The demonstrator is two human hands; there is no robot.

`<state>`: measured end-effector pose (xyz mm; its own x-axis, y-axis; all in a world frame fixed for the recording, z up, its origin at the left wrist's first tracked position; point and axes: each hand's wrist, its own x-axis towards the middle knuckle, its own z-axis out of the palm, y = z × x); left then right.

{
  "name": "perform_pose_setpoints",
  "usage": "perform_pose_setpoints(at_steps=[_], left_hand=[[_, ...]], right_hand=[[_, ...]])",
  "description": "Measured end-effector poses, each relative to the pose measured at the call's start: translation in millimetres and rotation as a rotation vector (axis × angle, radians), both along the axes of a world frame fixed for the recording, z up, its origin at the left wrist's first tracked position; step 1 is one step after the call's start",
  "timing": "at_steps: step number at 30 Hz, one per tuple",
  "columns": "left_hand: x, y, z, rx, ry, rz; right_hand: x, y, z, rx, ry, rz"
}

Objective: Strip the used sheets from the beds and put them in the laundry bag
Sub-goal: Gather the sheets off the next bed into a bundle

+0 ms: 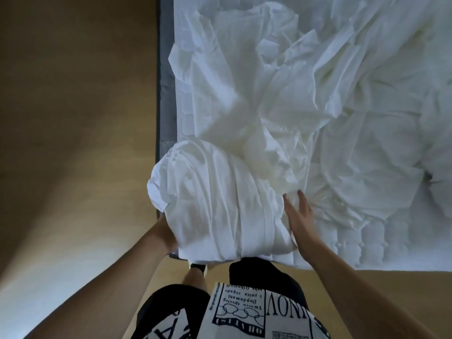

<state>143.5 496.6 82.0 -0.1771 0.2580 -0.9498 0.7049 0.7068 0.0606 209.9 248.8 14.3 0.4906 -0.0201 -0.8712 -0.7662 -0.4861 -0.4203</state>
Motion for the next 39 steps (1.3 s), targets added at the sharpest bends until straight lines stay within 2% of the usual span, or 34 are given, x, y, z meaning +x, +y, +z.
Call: perform_pose_setpoints(at_steps=[2,3,6,9,13,17,21,24,27,29,31,33,35,37,39], left_hand=[[-17,-7,-3,-0.087,-0.037,0.098],[-24,-12,1,-0.125,-0.06,0.167],[-39,-12,1,-0.13,-0.109,0.2],[-35,-7,11,-0.141,-0.173,0.131],[-26,6,34,-0.056,-0.283,-0.063],[-40,3,58,-0.055,-0.362,-0.248],[-69,8,70,-0.14,-0.309,-0.395],[-84,15,74,-0.24,-0.229,-0.673],[-86,16,77,-0.291,-0.194,-0.855],[-80,21,74,-0.226,-0.176,-0.937],[-69,28,62,-0.128,-0.226,-0.874],[-59,30,49,-0.049,-0.313,-0.732],[-53,24,37,0.036,-0.447,-0.701],[-53,15,28,0.201,-0.557,-0.925],[-58,5,20,0.362,-0.64,-1.368]], right_hand=[[-20,-4,-3,0.202,0.21,-0.146],[-27,0,5,0.279,0.256,-0.217],[-35,14,27,0.392,0.27,-0.25],[-33,18,50,0.451,0.165,-0.288],[-39,25,77,0.454,0.047,-0.145],[-56,43,105,0.201,-0.164,-0.009],[-85,39,123,0.105,-0.061,-0.011],[-103,31,133,0.106,0.127,-0.016],[-110,26,129,0.177,0.198,-0.175],[-105,28,122,0.236,0.125,-0.354],[-95,32,118,0.276,0.03,-0.429],[-83,38,117,0.307,-0.056,-0.402],[-70,44,111,0.238,-0.127,-0.323],[-64,48,112,0.108,-0.236,-0.159],[-67,49,110,0.011,-0.36,-0.018]])
